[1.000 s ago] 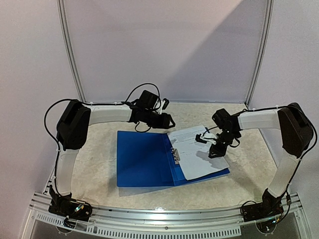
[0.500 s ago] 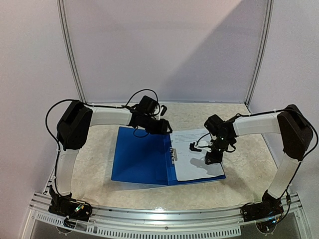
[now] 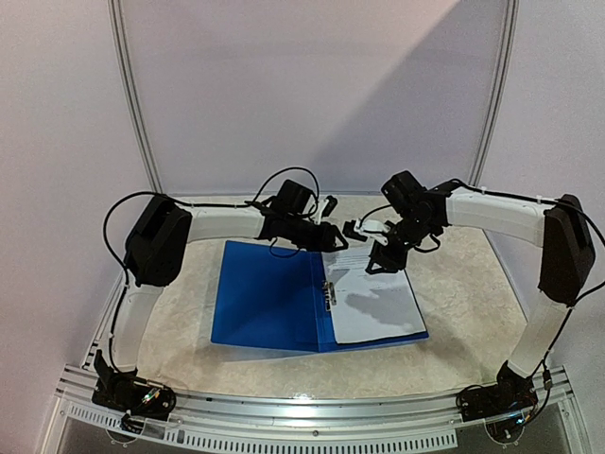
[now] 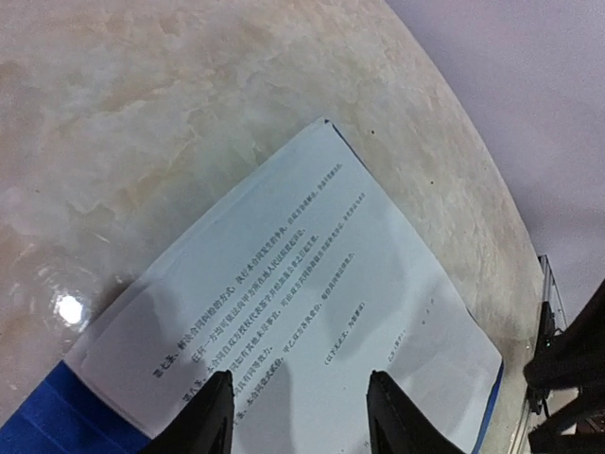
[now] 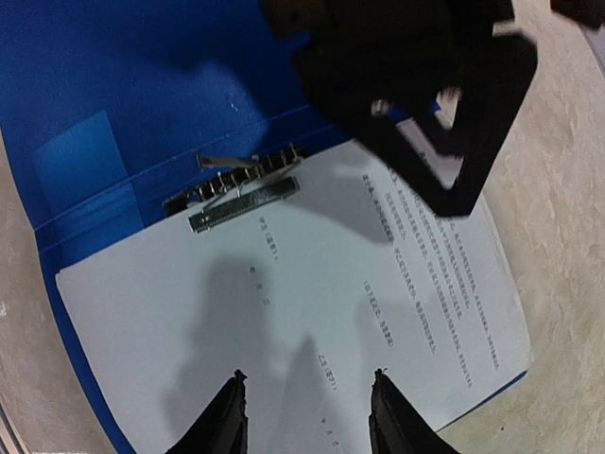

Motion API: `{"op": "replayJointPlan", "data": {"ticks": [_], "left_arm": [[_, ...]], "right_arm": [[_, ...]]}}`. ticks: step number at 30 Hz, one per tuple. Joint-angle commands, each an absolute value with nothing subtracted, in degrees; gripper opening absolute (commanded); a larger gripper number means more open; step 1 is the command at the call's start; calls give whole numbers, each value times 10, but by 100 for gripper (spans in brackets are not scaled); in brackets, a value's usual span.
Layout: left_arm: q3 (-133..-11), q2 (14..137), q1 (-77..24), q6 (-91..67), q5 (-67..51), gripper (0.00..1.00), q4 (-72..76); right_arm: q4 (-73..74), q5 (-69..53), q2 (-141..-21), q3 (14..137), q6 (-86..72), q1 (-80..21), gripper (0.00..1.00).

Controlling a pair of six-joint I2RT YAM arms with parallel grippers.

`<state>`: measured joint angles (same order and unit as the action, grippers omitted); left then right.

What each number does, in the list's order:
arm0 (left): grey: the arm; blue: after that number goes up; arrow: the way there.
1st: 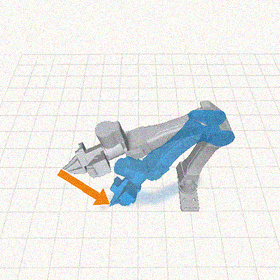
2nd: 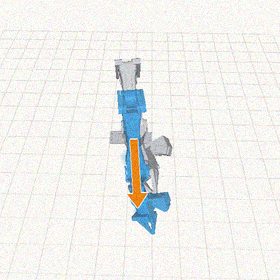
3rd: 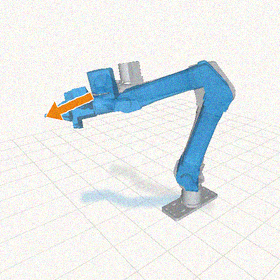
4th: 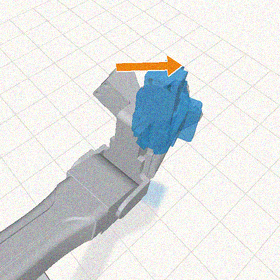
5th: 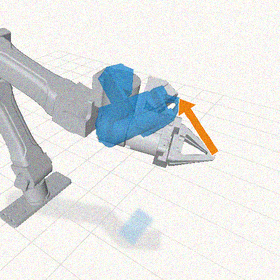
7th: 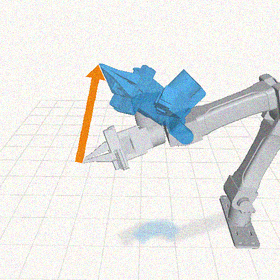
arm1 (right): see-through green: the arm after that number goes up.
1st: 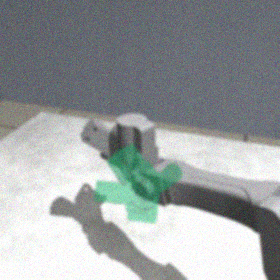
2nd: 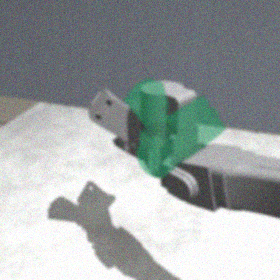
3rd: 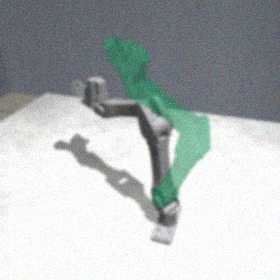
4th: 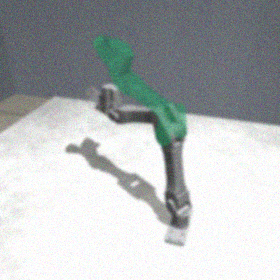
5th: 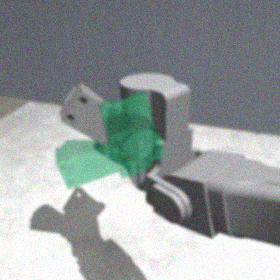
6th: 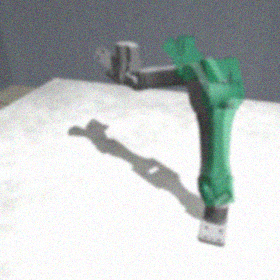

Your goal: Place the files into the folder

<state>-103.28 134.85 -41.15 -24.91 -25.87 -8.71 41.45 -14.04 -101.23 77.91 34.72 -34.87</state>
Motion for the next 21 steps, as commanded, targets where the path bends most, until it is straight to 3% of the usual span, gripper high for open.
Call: {"op": "replayJointPlan", "data": {"ticks": [1, 21], "left_arm": [[-1049, 1391, -423, -254, -304, 48, -76], [-1076, 1450, -428, -232, -286, 47, -146]], "right_arm": [[415, -181, -1061, 812, 340, -370, 44], [404, -234, -1202, 936, 335, -413, 46]]}}
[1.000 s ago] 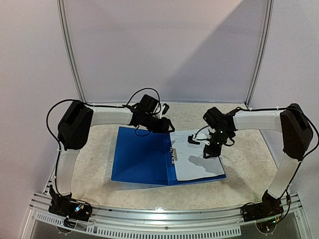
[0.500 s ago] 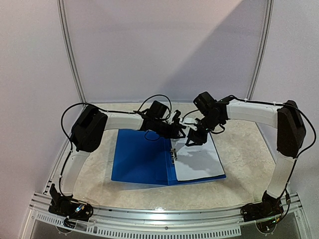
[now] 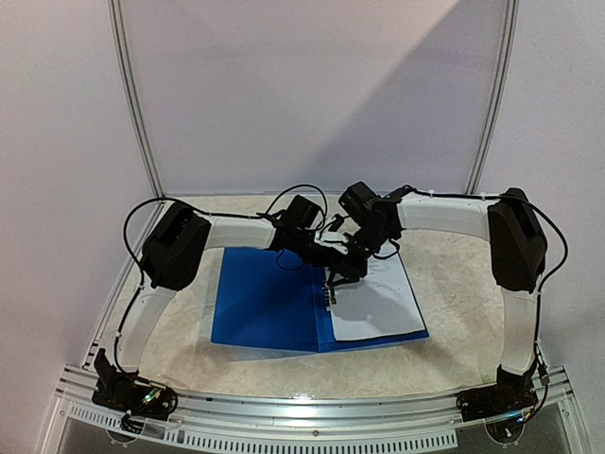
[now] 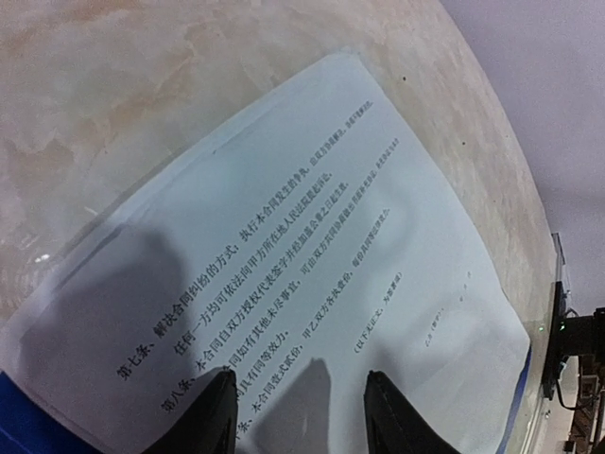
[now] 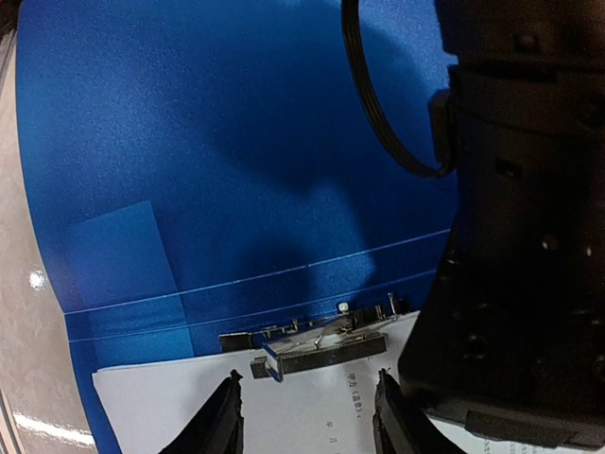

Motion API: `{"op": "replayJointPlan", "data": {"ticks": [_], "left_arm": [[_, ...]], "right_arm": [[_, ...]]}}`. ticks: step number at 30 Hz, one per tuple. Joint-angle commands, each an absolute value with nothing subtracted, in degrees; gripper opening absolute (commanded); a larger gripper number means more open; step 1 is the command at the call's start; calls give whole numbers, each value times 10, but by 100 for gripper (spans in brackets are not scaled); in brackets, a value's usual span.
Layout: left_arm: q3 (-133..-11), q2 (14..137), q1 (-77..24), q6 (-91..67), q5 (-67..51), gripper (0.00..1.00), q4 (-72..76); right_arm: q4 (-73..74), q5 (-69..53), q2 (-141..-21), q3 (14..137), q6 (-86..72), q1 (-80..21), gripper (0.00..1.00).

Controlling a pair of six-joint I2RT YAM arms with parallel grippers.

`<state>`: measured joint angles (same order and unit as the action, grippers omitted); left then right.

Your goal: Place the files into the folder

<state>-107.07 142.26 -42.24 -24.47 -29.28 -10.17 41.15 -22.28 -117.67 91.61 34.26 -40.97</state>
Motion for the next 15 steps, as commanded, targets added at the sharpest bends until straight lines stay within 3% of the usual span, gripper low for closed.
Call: {"op": "replayJointPlan", "data": {"ticks": [1, 5, 12, 15], "left_arm": [[-1075, 1451, -428, -231, -286, 47, -148], [-1075, 1454, -428, -230, -287, 47, -151], [-1079, 1454, -428, -229, -287, 47, -153], [-1079, 1454, -427, -228, -287, 47, -155]], "right_arm": [[404, -234, -1203, 936, 334, -414, 46], [410, -238, -1209, 938, 338, -416, 42], [412, -250, -1206, 938, 338, -416, 16], [413, -254, -1206, 938, 339, -416, 13]]}}
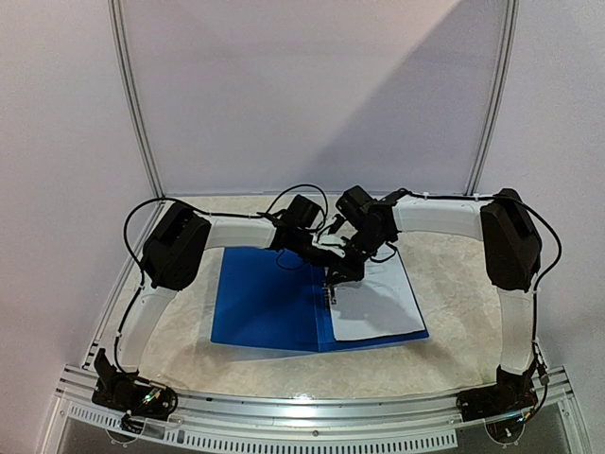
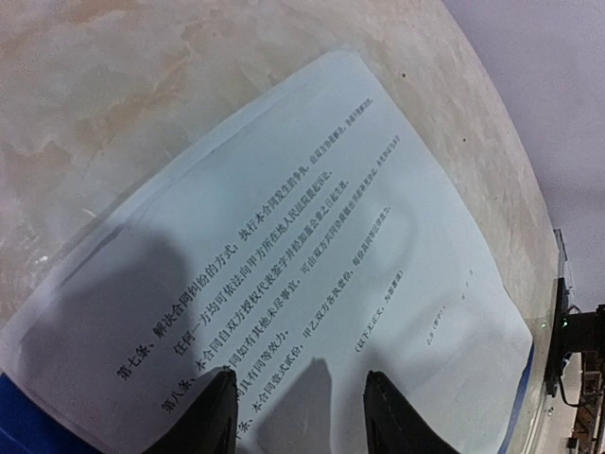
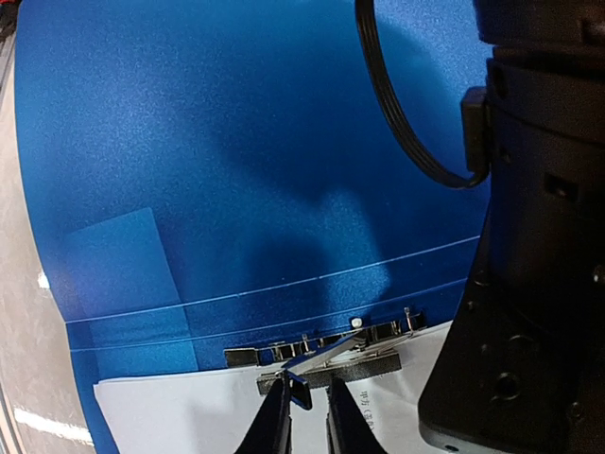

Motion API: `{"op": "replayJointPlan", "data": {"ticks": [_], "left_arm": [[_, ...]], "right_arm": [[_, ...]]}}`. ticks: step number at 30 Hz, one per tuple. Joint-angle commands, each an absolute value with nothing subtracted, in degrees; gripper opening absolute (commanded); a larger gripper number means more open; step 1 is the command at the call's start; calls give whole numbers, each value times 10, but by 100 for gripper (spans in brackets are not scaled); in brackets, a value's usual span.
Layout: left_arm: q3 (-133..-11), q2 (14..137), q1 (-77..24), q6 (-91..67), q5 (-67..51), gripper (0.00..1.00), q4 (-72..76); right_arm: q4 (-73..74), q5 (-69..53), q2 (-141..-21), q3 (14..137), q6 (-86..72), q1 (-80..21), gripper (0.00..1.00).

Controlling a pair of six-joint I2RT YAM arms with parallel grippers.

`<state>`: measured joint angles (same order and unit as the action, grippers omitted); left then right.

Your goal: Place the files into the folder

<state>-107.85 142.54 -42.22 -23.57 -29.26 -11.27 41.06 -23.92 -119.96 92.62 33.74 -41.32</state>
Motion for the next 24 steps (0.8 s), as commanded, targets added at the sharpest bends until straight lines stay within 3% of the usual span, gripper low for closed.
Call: {"op": "replayJointPlan", "data": {"ticks": [1, 6, 16, 24], "left_arm": [[-1078, 1455, -428, -228, -287, 47, -156], [-1079, 1456, -428, -228, -288, 46, -156], [-1079, 1460, -427, -224, -289, 46, -160], [-1079, 1462, -426, -222, -293, 46, -162]], "right_arm": [[413, -255, -1205, 939, 339, -416, 14], [416, -257, -1209, 939, 337, -416, 25], [409, -274, -1215, 940, 322, -416, 23], [426, -280, -1222, 947, 330, -416, 10]]}}
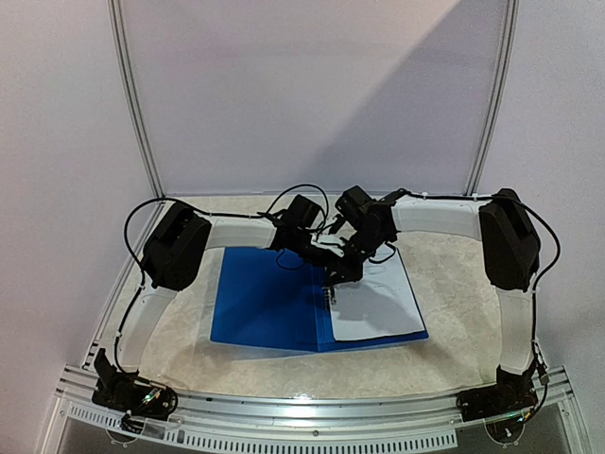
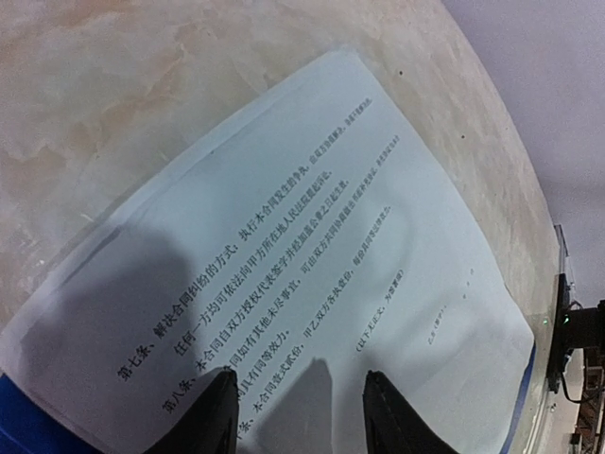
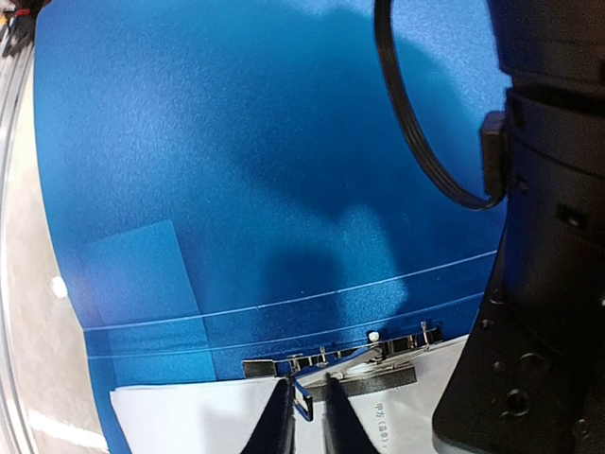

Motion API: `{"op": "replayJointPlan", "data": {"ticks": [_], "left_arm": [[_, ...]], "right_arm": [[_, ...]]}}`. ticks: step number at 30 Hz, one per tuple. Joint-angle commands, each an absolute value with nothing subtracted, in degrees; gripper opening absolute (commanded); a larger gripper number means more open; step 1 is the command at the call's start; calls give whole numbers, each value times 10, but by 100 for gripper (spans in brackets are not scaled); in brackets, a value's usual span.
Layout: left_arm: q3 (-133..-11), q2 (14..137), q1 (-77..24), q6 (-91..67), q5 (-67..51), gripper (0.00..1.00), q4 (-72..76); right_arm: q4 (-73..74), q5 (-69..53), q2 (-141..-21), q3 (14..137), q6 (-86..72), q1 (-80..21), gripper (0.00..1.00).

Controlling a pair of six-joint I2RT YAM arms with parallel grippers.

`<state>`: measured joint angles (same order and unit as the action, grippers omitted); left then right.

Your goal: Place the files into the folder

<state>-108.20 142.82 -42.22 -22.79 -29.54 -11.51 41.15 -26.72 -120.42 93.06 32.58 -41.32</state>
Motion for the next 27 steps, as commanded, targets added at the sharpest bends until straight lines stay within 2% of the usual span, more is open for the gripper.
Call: {"op": "replayJointPlan", "data": {"ticks": [1, 3, 7, 12, 27], "left_arm": [[-1079, 1463, -426, -222, -293, 46, -161], [-1080, 1464, -426, -221, -293, 46, -163], [-1084, 1468, -425, -218, -294, 46, -172], [-1088, 1473, -425, -215, -293, 46, -179], [-1095, 1484, -422, -211, -294, 45, -185]], "right_arm": [[433, -281, -1222, 949, 335, -417, 5], [458, -281, -1225, 957, 354, -417, 0], [523, -250, -1229, 970, 411, -427, 0], [585, -152, -1235, 960, 494, -462, 0], [594, 21, -1255, 925, 565, -526, 0]]}}
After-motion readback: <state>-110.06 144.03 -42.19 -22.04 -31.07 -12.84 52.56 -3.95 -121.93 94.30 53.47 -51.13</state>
